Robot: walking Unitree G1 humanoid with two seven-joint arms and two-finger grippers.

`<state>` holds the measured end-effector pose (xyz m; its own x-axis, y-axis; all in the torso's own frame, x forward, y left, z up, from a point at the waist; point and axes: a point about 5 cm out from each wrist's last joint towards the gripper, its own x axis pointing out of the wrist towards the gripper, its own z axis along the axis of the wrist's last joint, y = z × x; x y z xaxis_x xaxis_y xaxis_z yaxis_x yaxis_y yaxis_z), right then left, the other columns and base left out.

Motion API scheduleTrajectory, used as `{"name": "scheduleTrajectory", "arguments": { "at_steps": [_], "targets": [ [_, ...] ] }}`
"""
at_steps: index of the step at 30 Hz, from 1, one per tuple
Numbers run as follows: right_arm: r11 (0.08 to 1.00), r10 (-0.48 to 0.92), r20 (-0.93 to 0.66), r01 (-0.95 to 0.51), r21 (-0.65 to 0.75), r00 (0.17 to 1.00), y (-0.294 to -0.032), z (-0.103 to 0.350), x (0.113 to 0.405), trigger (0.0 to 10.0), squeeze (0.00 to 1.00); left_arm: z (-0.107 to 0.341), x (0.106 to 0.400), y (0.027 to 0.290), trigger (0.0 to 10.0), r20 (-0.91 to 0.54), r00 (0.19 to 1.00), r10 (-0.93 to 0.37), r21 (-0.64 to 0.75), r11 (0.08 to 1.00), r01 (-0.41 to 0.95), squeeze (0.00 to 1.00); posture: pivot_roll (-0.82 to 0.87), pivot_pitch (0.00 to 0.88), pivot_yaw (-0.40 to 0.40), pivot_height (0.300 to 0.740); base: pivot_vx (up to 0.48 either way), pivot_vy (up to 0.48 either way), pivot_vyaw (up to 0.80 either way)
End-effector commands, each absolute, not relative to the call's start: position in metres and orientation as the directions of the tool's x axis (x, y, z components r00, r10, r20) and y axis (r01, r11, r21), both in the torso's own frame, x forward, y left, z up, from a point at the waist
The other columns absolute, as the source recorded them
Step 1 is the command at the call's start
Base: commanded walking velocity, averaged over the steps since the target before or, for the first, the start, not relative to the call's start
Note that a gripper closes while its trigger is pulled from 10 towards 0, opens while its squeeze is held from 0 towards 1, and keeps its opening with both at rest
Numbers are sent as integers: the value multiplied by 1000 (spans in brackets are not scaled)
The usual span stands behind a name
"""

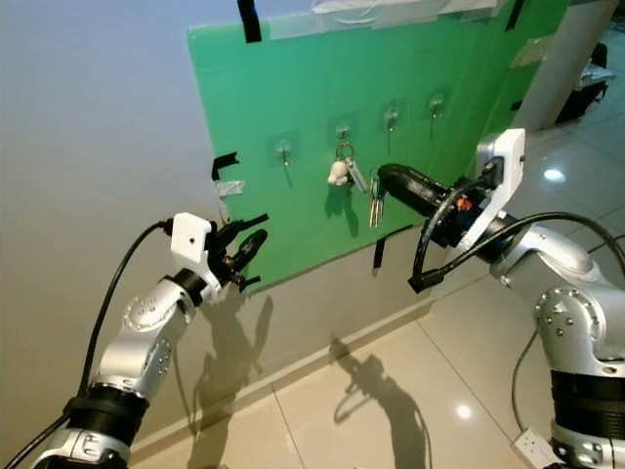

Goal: Hang keys on a hook

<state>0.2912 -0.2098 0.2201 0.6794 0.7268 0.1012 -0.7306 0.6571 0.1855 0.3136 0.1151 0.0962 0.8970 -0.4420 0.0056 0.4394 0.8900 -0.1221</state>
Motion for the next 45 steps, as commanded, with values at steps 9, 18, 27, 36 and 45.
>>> {"name": "scheduleTrajectory", "arguments": {
  "at_steps": [9,18,27,36,45],
  "targets": [
    [530,814,98,-801,279,572,-188,226,297,0,0,85,295,115,10000,-2,932,-362,-215,911,353,0,-41,0,-61,740,0,0,0],
    [491,836,104,-820,294,538,-183,226,296,0,0,88,296,125,10000,-9,942,-335,-203,923,326,0,-27,0,-62,740,0,0,0],
    [654,735,31,-721,229,677,-174,196,309,0,0,91,298,123,10000,-9,937,-348,-185,922,341,0,-32,0,-37,740,0,0,0],
    [713,697,-143,-701,32,702,-151,145,312,0,0,91,299,117,10000,-10,928,-373,-168,915,366,0,-33,0,-24,740,0,0,0],
    [973,192,-22,-194,-122,981,-161,126,333,0,0,93,301,115,10000,9,938,-347,-169,924,344,0,-23,0,-36,740,0,0,0]
  ]
}}
